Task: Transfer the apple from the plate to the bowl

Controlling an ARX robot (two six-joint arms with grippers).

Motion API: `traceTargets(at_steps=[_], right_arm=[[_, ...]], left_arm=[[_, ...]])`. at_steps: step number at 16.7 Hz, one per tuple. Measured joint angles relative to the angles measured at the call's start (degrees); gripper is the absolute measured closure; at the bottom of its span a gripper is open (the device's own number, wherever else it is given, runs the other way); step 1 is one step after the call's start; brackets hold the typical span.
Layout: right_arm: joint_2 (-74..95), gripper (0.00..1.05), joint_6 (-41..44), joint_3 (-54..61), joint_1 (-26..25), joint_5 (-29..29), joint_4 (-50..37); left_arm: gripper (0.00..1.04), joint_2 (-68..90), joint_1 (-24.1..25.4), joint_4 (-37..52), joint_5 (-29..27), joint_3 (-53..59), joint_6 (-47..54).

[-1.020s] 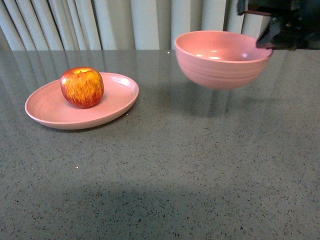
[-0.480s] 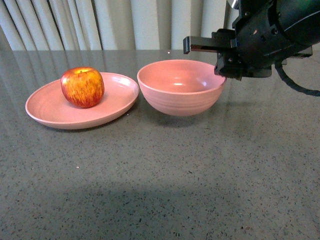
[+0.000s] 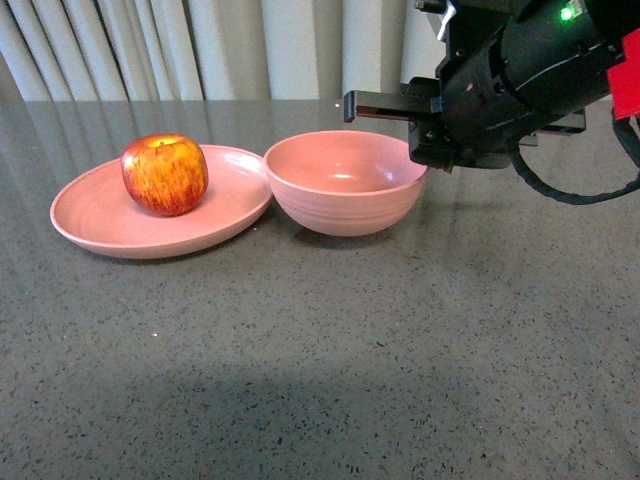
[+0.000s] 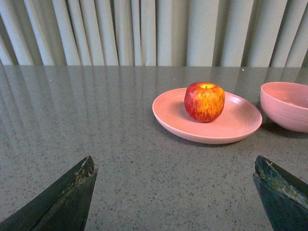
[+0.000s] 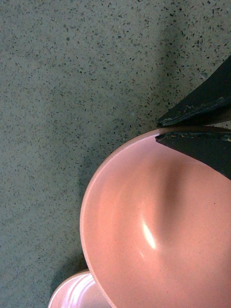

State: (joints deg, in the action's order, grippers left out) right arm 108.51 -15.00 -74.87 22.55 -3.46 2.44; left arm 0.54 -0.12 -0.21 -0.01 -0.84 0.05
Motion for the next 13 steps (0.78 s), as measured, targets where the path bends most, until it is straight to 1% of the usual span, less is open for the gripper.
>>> traceTargets(at_steps=[10, 11, 13], right_arm=[[1.42, 1.02, -0.09, -0.11, -0.11, -1.03, -1.22], [1.42, 0.87, -0.28, -0.11, -0.17, -1.01, -1.29], [1.38, 0.27, -0.44, 0.0, -0.79, -0.81, -1.22]], left_arm=[[0.07, 0.0, 0.0, 0.0, 0.0, 0.0, 0.0], [0.07, 0.0, 0.0, 0.0, 0.0, 0.0, 0.0], [0.07, 0.0, 0.0, 0.0, 0.0, 0.0, 0.0]])
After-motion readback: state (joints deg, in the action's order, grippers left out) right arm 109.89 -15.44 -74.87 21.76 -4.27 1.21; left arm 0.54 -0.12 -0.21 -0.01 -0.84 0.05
